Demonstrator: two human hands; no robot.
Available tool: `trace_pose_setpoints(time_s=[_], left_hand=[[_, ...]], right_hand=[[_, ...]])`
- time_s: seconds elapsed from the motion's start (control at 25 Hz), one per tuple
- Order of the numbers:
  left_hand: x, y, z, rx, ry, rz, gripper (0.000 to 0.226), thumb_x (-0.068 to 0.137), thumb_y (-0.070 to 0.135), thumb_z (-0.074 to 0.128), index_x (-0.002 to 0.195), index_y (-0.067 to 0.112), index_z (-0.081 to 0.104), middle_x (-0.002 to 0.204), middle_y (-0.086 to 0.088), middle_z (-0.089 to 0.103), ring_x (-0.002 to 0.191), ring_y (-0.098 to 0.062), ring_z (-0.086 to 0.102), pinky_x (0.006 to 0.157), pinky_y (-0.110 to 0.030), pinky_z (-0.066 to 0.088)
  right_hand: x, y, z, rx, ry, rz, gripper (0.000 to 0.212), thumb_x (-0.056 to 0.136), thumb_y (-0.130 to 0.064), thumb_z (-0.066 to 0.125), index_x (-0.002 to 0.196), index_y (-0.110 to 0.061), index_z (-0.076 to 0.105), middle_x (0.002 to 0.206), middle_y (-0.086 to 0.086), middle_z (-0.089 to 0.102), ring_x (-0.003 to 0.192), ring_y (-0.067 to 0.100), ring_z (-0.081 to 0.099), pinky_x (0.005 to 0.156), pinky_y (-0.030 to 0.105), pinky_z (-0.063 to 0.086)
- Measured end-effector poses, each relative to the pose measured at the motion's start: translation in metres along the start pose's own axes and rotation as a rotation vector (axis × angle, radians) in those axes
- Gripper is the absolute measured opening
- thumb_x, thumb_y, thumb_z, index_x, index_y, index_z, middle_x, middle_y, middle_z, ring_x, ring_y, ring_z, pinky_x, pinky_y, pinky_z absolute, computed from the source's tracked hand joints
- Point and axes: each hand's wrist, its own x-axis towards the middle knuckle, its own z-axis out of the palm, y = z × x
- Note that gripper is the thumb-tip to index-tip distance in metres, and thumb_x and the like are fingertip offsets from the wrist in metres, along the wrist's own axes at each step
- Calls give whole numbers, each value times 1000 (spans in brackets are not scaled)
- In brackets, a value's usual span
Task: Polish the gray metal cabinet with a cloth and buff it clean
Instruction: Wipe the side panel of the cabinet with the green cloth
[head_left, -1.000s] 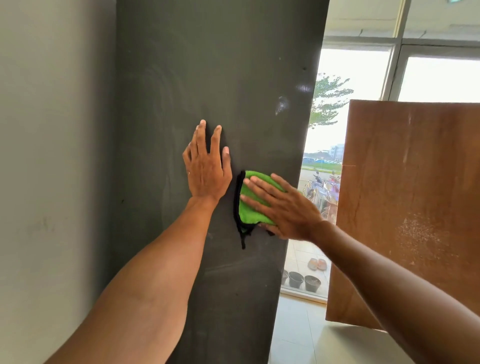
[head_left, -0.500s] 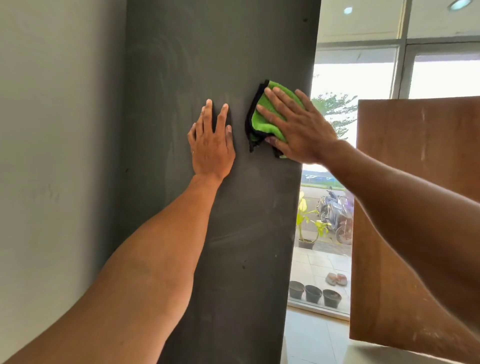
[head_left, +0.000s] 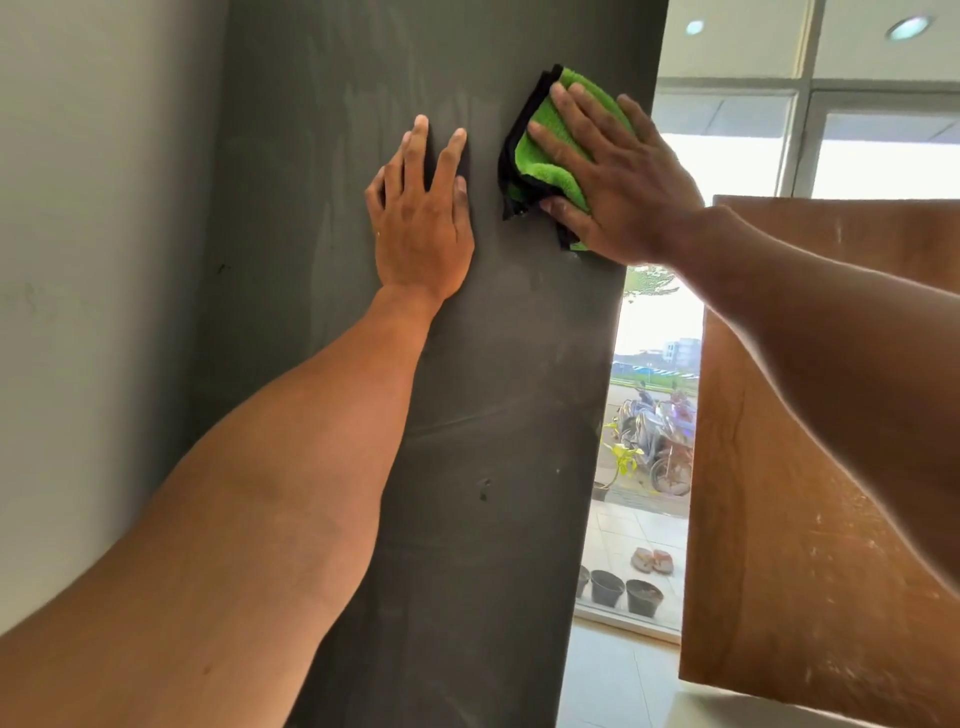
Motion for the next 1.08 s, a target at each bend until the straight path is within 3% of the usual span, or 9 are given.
trace_pose_setpoints(time_s=[0.48, 0.68, 0.88, 1.08], left_hand=[[-3, -4, 0, -59, -22, 11, 50, 107, 31, 30, 156, 30, 39, 166, -8, 30, 148, -27, 35, 118, -49, 29], [-25, -5, -3, -52, -53, 55, 51, 107, 31, 28, 158, 32, 34, 168, -7, 24, 154, -25, 25, 122, -49, 22], [-46, -9, -4, -61, -77, 42, 51, 108, 33, 26, 159, 33, 29, 170, -6, 19, 156, -24, 20, 123, -51, 19], [-72, -23, -10, -18, -105, 142, 51, 110, 35, 23, 161, 34, 27, 171, -5, 19, 157, -24, 19, 122, -52, 22]], right_hand=[[-8, -21, 2, -37, -11, 68, 71, 102, -60, 20, 163, -25, 13, 171, 9, 5, 157, 25, 5, 127, 50, 8], [-19, -35, -3, -15, -37, 115, 72, 101, -61, 16, 163, -25, 10, 171, 9, 3, 158, 24, 2, 127, 50, 7], [-40, -65, 5, -12, -31, 93, 71, 102, -60, 18, 163, -25, 12, 171, 10, 4, 158, 24, 3, 127, 49, 8], [-88, -106, 15, 1, 5, 8, 71, 102, -60, 21, 163, -23, 16, 170, 11, 7, 157, 25, 6, 127, 49, 10]])
